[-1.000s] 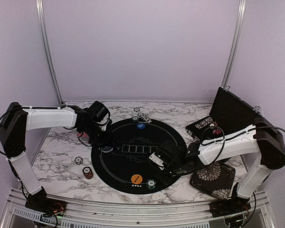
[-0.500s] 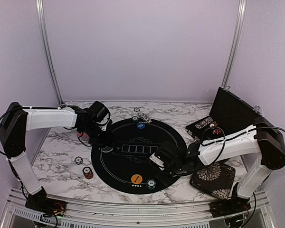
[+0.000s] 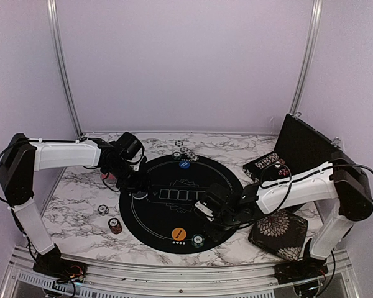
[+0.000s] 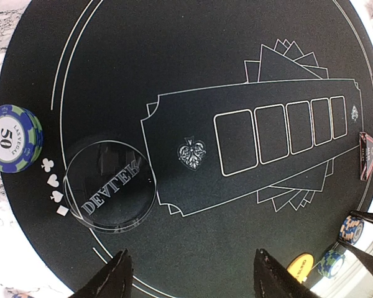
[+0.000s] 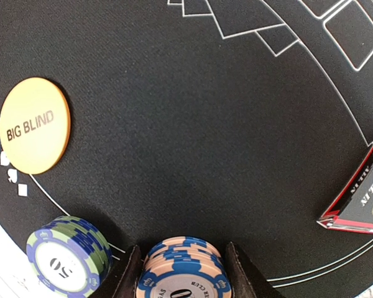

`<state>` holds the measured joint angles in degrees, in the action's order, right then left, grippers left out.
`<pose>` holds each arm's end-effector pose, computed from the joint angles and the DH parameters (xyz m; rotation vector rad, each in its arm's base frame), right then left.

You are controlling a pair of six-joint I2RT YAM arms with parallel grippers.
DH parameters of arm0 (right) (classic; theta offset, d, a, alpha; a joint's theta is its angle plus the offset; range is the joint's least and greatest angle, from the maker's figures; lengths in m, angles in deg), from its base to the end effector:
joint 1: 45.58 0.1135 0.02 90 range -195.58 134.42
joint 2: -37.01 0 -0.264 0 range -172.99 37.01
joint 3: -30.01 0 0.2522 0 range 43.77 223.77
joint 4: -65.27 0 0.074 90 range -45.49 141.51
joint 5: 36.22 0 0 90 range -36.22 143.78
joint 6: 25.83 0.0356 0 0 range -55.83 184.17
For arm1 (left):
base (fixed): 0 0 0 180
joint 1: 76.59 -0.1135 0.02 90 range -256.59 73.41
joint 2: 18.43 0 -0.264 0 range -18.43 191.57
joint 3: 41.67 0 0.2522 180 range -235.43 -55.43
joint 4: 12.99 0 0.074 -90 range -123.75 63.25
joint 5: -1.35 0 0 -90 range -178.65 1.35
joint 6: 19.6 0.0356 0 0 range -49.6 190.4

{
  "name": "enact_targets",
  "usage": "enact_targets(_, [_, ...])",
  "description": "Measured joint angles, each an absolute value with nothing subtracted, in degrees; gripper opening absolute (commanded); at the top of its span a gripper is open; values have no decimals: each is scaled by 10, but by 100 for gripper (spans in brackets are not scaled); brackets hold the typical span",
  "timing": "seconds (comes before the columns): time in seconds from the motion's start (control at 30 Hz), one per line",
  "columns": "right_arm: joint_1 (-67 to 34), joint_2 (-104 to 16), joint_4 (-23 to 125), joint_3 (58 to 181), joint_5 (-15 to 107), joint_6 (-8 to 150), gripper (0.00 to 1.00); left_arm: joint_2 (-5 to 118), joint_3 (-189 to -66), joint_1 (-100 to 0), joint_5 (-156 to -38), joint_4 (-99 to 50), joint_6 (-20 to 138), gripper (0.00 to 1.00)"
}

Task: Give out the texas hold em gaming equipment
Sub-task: Adjust the poker chips pile in the big blind area, then pick up the pile of poker chips from the center of the board.

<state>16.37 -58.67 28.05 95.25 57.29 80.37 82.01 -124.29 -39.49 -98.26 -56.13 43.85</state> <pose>0.1454 0.2683 0.1471 -1.0679 2.5746 0.2806 0.2843 -0.2224 0.2006 0.3115 2.7245 -0.5702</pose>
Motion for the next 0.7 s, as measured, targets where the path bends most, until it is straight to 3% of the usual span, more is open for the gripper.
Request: enact_targets(0.7, [157, -610, 243, 990, 570, 826, 51, 820, -1243, -395, -983, -561, 439, 68])
